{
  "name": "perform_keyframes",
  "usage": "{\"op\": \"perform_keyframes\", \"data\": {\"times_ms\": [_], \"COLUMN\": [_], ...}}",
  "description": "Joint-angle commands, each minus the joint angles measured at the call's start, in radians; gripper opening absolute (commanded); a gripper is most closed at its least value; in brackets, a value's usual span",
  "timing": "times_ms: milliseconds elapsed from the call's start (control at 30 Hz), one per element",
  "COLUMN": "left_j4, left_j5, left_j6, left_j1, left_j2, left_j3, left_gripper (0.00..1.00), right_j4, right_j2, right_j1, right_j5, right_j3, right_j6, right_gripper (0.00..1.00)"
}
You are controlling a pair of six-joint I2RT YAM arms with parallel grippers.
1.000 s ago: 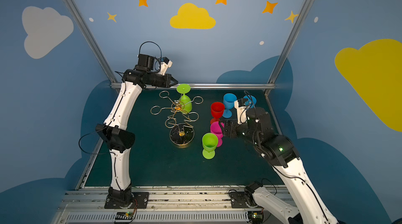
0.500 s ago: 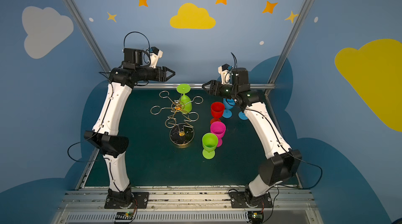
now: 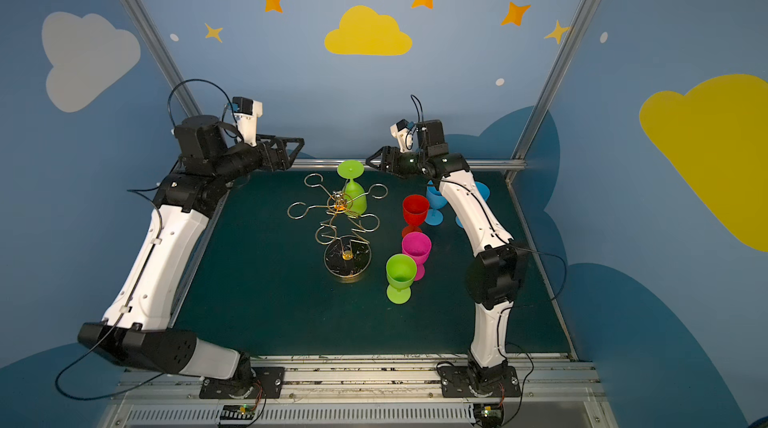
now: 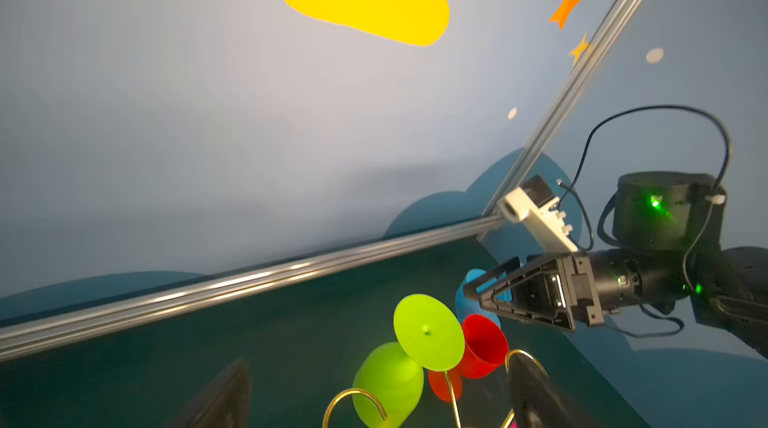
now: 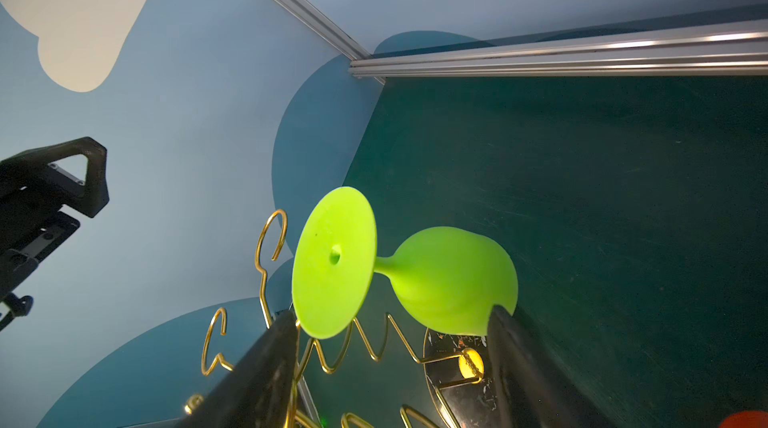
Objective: Take the wine glass off the wine glass rack
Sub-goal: 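Reach the right gripper to the remaining lime glass foot on the rack and close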
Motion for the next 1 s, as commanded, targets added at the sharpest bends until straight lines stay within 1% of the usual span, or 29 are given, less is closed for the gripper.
{"op": "perform_keyframes", "data": {"times_ms": [0,167,333,467,533,667,967], "left_j4": [0.126,0.156,0.151,0.147,0.145,0.151,0.156], "left_j5": [-0.052,-0.07,-0.086,-0.089,-0.09,-0.091,-0.09], "left_j6": [-0.019,-0.043,-0.049,-0.052,-0.052,-0.055,-0.054], "left_j1": [0.01,0.021,0.023,0.024,0.026,0.028,0.031], "left_j2": [-0.092,-0.196,-0.254,-0.279,-0.287,-0.302,-0.32], "left_j3": [-0.077,-0.19,-0.241,-0.262,-0.27,-0.285,-0.285], "left_gripper": [1.0,1.0,1.0,1.0,1.0,1.0,1.0], "right_j4": [-0.036,-0.084,-0.108,-0.111,-0.113,-0.116,-0.06], "right_j2": [0.04,0.108,0.146,0.158,0.162,0.166,0.164], "right_j1": [0.015,0.039,0.054,0.058,0.058,0.058,0.054], "right_j5": [-0.037,-0.043,-0.029,-0.022,-0.018,-0.011,-0.04], "right_j3": [0.071,0.156,0.198,0.206,0.209,0.216,0.217], "right_j6": [-0.017,-0.037,-0.044,-0.039,-0.039,-0.031,0.032], "right_gripper": [0.71,0.67,0.64,0.58,0.52,0.33,0.17]}}
